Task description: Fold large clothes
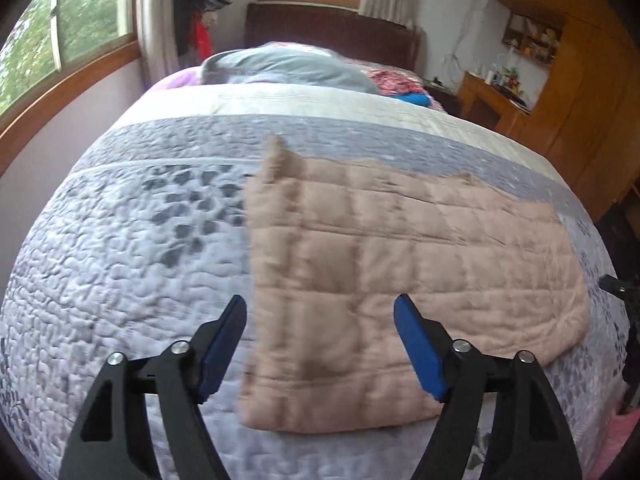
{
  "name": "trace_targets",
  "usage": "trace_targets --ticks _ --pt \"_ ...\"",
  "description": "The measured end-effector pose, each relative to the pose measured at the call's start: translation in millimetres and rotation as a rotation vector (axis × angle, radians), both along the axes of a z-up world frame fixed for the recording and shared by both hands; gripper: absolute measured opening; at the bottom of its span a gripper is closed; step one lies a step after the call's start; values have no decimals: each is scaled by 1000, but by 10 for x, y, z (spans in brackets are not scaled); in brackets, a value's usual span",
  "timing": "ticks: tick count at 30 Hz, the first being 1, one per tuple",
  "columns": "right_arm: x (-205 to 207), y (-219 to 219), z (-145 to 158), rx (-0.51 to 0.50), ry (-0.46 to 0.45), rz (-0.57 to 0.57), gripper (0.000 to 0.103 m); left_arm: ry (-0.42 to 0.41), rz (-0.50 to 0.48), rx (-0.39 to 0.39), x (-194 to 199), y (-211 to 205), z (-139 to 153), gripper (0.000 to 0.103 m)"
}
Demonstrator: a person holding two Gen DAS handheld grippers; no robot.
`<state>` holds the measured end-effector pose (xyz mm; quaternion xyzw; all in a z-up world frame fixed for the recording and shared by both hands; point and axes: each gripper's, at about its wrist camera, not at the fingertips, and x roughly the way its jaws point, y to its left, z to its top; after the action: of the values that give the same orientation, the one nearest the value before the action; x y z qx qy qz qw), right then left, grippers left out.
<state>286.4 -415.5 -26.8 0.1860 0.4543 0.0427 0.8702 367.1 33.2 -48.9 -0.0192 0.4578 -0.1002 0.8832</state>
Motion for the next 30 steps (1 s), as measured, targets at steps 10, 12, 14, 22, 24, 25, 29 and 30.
trace_targets --ticks 10,12,14,22,24,25,29,30 --pt "467 -625 -771 261 140 0 87 180 -22 -229 506 432 -641 79" --pt "506 -631 -860 286 154 0 88 208 -43 -269 602 391 -748 82" --pt "557 -633 -945 312 164 4 90 243 -55 -310 706 345 -850 84" --pt "749 -475 -999 322 143 52 74 274 -138 -336 870 -58 -874 83" --pt "767 -399 -984 314 136 71 54 268 -145 -312 851 -161 -848 67" --pt "766 -371 -969 322 133 76 44 265 -146 -312 840 -177 -836 62" --pt "672 -330 -792 326 95 91 21 234 -130 -376 770 -112 -712 25" --pt "621 -315 -701 332 76 98 20 213 -120 -377 714 -102 -644 20"
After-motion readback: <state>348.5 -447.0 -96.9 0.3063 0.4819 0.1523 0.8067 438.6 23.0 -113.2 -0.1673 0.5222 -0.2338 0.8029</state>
